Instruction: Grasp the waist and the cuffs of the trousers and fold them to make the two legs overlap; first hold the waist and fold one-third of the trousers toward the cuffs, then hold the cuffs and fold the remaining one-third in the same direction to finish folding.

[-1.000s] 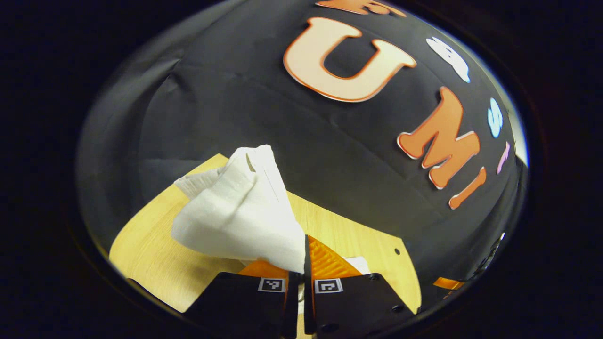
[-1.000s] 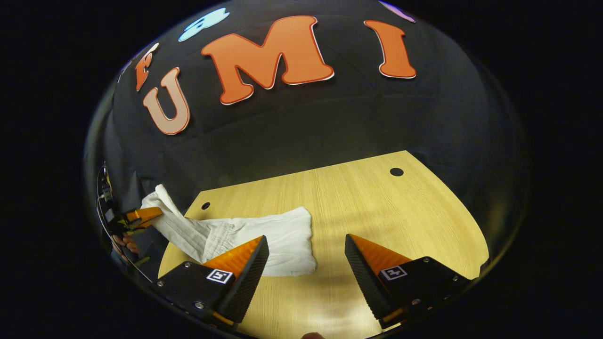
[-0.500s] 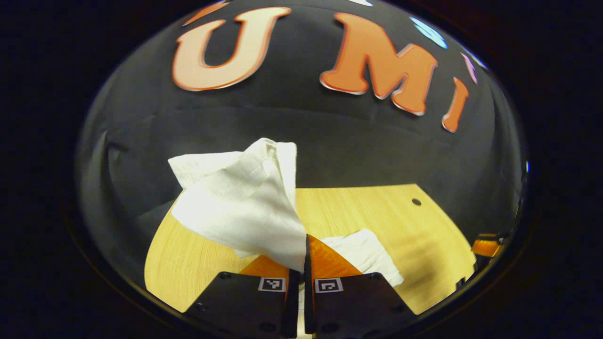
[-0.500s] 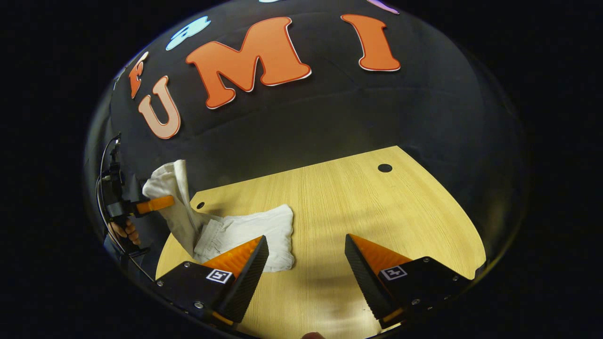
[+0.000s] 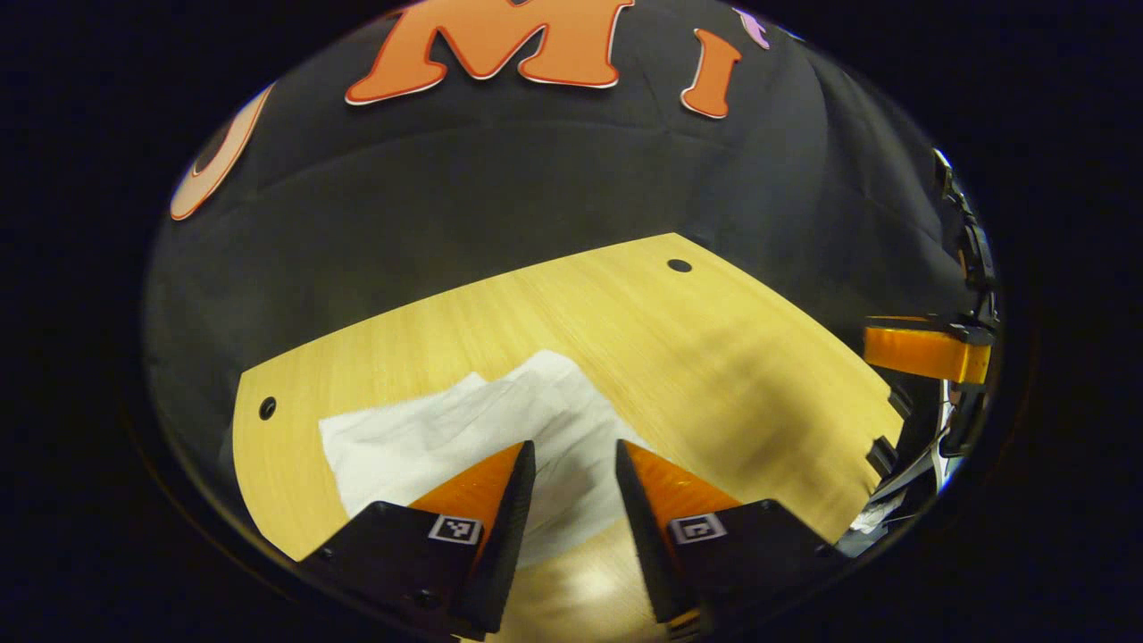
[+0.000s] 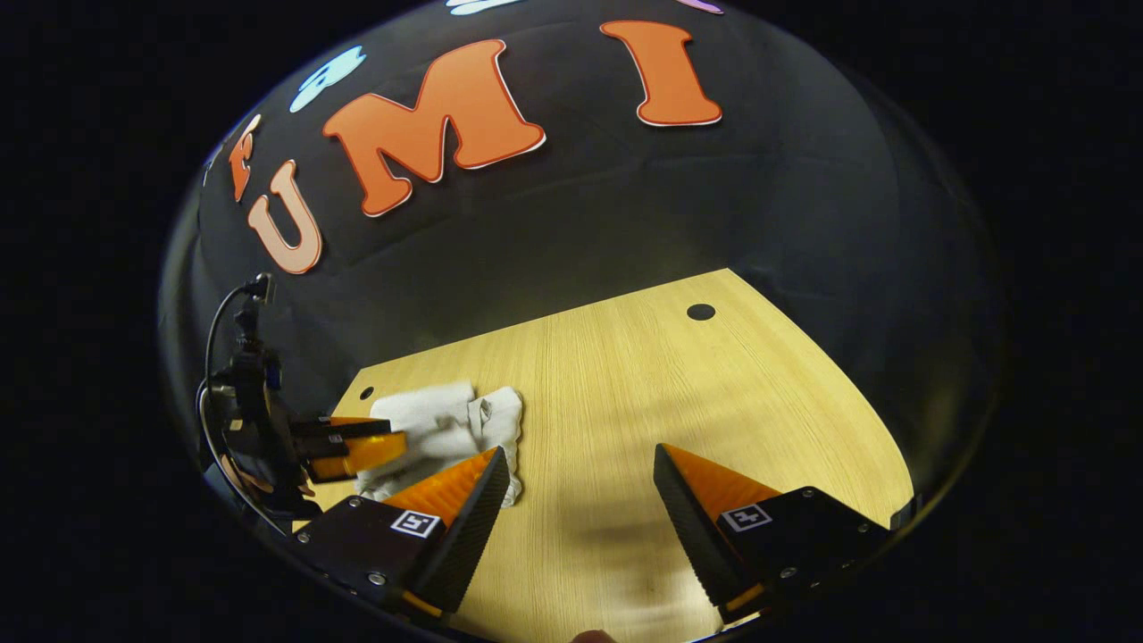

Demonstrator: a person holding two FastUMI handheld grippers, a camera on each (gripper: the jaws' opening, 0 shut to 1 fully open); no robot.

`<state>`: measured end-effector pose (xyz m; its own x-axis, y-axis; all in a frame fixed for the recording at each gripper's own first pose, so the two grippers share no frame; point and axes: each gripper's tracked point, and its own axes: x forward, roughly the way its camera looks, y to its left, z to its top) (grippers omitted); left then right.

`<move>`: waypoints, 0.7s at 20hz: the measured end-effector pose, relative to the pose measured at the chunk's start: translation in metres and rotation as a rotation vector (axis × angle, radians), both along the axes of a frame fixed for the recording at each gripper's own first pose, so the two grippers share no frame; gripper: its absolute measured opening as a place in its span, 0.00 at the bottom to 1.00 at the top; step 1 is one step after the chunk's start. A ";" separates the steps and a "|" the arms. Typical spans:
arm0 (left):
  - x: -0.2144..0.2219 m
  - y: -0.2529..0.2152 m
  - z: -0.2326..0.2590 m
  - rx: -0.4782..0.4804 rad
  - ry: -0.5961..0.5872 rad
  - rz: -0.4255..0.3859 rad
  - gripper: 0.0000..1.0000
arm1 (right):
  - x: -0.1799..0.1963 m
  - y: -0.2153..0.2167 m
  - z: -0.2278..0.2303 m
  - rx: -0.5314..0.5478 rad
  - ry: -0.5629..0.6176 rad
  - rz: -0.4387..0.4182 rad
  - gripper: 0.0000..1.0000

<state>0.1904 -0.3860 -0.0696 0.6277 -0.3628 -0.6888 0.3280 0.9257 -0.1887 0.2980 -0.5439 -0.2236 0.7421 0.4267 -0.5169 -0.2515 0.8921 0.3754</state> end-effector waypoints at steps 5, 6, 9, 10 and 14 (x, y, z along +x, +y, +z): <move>-0.002 0.054 0.048 0.013 -0.115 0.137 0.91 | 0.008 0.011 0.029 -0.031 -0.095 0.038 0.98; -0.007 0.071 0.061 0.019 -0.150 0.187 0.92 | 0.009 0.013 0.039 -0.047 -0.131 0.045 0.98; -0.026 0.109 0.106 0.025 -0.251 0.343 0.98 | 0.016 0.036 0.072 -0.094 -0.246 0.078 0.98; -0.033 0.113 0.113 0.026 -0.286 0.392 0.99 | 0.016 0.043 0.083 -0.103 -0.283 0.088 0.98; -0.059 0.115 0.133 0.029 -0.427 0.543 0.98 | 0.009 0.068 0.126 -0.107 -0.400 0.120 0.98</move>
<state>0.1314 -0.2711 0.0629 0.9336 0.0944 -0.3458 -0.1435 0.9824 -0.1192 0.3073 -0.4762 -0.0980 0.8413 0.4822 -0.2445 -0.4632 0.8761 0.1341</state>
